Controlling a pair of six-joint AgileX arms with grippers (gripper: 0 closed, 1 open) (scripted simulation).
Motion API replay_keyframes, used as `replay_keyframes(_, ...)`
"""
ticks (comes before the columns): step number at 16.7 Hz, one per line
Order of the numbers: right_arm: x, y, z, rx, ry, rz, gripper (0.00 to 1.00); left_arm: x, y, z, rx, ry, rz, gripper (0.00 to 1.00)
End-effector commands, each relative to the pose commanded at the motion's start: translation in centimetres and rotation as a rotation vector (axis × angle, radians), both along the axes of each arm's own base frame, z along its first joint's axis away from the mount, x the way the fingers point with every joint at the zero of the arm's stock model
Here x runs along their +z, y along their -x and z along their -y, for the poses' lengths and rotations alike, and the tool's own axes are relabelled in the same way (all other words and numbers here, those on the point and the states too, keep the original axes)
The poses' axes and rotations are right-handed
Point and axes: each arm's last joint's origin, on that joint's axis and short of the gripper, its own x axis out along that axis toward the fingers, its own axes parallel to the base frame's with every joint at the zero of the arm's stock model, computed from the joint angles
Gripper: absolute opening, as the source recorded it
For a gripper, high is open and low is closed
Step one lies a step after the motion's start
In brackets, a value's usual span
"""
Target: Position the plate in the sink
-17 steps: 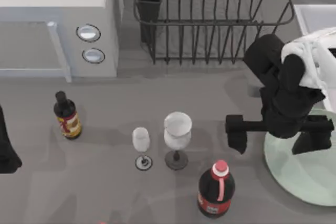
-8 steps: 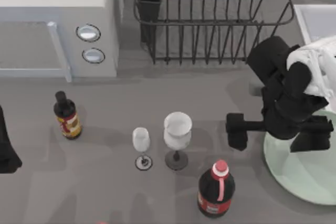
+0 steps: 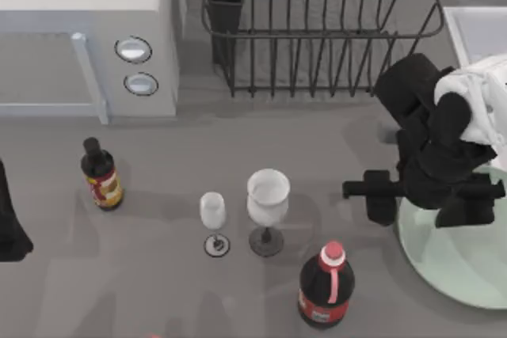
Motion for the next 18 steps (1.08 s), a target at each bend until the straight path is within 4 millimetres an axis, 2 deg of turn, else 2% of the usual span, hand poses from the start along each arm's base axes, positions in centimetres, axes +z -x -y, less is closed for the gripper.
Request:
replay_keyframes(4, 0.0, 0.0, 0.0, 0.000, 0.000, 0.000, 0.02, 0.0, 0.0, 0.0, 0.000, 0.000, 0.000, 1.00)
replay_keyframes(5, 0.0, 0.0, 0.0, 0.000, 0.000, 0.000, 0.00, 0.0, 0.0, 0.0, 0.000, 0.000, 0.000, 1.00)
replay_keyframes(12, 0.0, 0.0, 0.0, 0.000, 0.000, 0.000, 0.00, 0.0, 0.0, 0.0, 0.000, 0.000, 0.000, 1.00)
replay_keyframes(13, 2.9, -0.8, 0.1, -0.011, -0.042, 0.098, 0.00, 0.0, 0.0, 0.0, 0.000, 0.000, 0.000, 1.00)
replay_keyframes(16, 3.5, -1.2, -0.1, -0.011, -0.039, 0.093, 0.00, 0.0, 0.0, 0.0, 0.000, 0.000, 0.000, 1.00)
replay_keyframes(18, 5.0, -1.9, -0.6, -0.011, -0.036, 0.086, 0.00, 0.0, 0.0, 0.0, 0.000, 0.000, 0.000, 1.00)
